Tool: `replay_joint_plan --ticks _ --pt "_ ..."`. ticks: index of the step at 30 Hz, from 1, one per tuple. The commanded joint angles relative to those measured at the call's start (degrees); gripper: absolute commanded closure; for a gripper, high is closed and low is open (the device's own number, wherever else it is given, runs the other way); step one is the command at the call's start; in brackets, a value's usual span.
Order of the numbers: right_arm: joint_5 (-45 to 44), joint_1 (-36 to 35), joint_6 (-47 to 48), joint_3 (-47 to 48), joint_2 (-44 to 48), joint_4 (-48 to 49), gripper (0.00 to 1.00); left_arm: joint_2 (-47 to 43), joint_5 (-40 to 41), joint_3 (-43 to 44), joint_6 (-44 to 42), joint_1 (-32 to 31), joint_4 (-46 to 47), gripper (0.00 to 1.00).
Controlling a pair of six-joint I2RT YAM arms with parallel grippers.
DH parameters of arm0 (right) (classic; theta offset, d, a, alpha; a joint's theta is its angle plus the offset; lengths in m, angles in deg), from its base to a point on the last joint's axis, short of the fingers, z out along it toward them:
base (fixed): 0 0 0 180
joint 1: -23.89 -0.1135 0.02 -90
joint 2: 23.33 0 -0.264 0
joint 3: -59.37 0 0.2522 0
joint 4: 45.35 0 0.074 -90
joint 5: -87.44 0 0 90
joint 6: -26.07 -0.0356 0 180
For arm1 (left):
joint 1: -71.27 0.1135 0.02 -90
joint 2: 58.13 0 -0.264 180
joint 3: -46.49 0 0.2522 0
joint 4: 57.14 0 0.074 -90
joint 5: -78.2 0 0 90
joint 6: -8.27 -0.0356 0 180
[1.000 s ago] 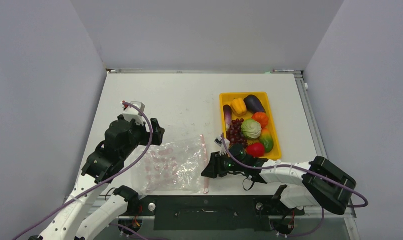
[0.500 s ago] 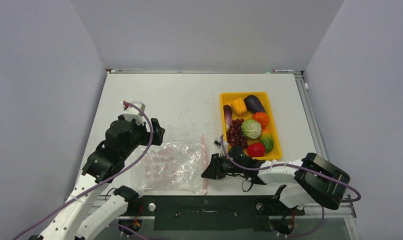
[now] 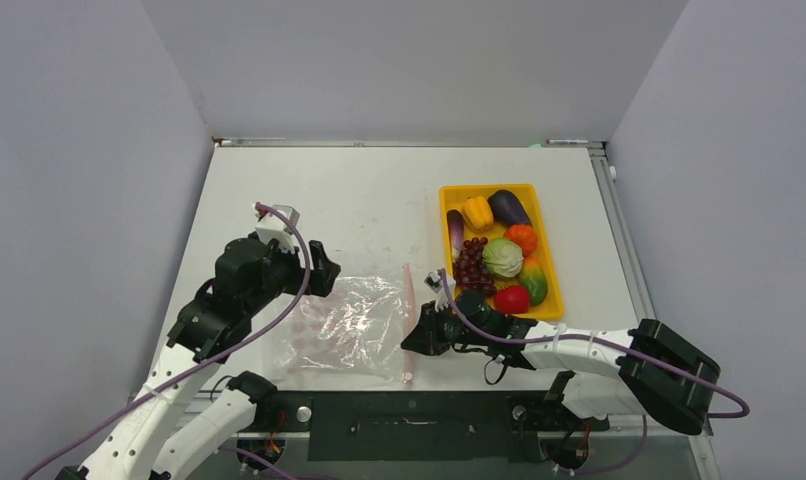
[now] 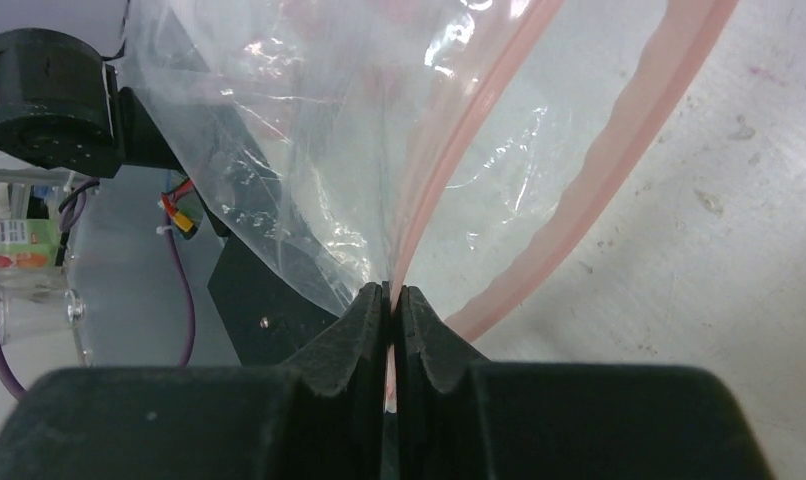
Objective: Place the food in the zip-top bag and seal the zipper
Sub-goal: Pick up the zipper food storage bag at the center of the board.
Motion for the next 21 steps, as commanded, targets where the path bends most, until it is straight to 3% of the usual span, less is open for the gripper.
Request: replay_joint_plan --ticks 1,12,21 --pt "-4.9 -1.7 4.1 5.1 2.8 -5.1 0.95 1.0 -7.1 2.6 1.2 -0.2 -0.3 0.04" --pt "-18.0 -8.8 10.7 14.0 2.9 -15.6 0.95 6.6 -15.7 11.4 4.2 -0.4 -8.5 0.04" --pt "-28.9 -14.0 15.4 21.9 1.7 -21.1 0.95 7.0 -15.7 13.7 5.8 -0.8 -12.0 0.04"
